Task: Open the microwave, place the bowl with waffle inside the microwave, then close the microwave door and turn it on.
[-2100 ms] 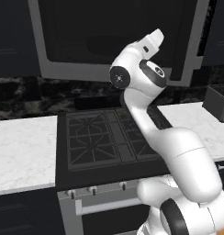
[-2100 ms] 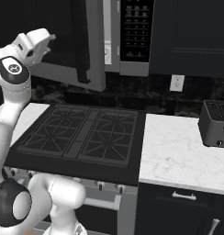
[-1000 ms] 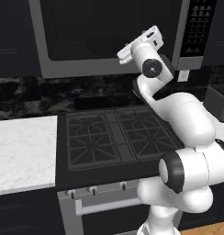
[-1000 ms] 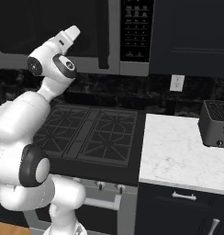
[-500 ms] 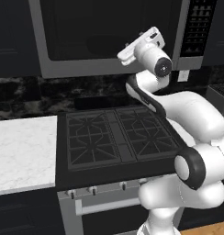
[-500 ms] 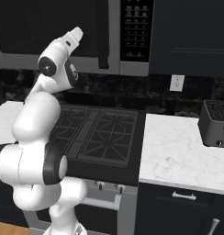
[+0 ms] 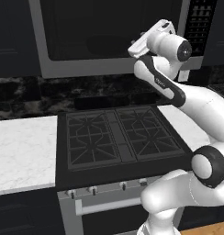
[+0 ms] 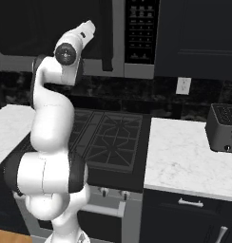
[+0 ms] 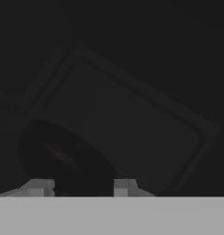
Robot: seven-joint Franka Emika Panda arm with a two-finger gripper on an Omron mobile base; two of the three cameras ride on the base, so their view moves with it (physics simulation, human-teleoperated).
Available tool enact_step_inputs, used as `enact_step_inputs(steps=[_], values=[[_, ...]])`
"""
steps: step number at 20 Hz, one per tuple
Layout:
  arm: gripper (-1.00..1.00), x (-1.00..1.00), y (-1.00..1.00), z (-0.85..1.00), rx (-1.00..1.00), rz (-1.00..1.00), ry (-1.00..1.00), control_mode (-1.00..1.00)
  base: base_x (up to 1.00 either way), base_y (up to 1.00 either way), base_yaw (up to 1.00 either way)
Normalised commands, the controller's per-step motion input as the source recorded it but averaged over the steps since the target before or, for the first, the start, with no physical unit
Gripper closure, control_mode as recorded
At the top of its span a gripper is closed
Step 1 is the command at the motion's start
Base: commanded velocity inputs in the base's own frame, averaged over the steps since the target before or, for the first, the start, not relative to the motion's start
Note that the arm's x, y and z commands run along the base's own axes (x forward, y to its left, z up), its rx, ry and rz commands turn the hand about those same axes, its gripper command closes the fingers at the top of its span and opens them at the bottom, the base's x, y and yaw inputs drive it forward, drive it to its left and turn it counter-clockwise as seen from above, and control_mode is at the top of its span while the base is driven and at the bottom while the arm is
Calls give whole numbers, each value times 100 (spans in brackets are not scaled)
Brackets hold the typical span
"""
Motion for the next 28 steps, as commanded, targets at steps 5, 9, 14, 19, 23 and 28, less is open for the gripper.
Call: enact_step_inputs(steps=[5, 9, 14, 19, 23, 28], values=[[-100, -85, -73, -25, 6, 0, 10, -100, 0, 0, 0], [-100, -100, -92, -10, 16, 0, -1, -100, 0, 0, 0], [-100, -96, -100, 1, 11, 0, 0, -100, 0, 0, 0], [-100, -33, -99, 0, 4, -1, 11, -100, 0, 0, 0], [-100, 0, -59, -40, -1, -2, 6, -100, 0, 0, 0], [-100, 0, -51, -54, -1, -2, 7, -100, 0, 0, 0]])
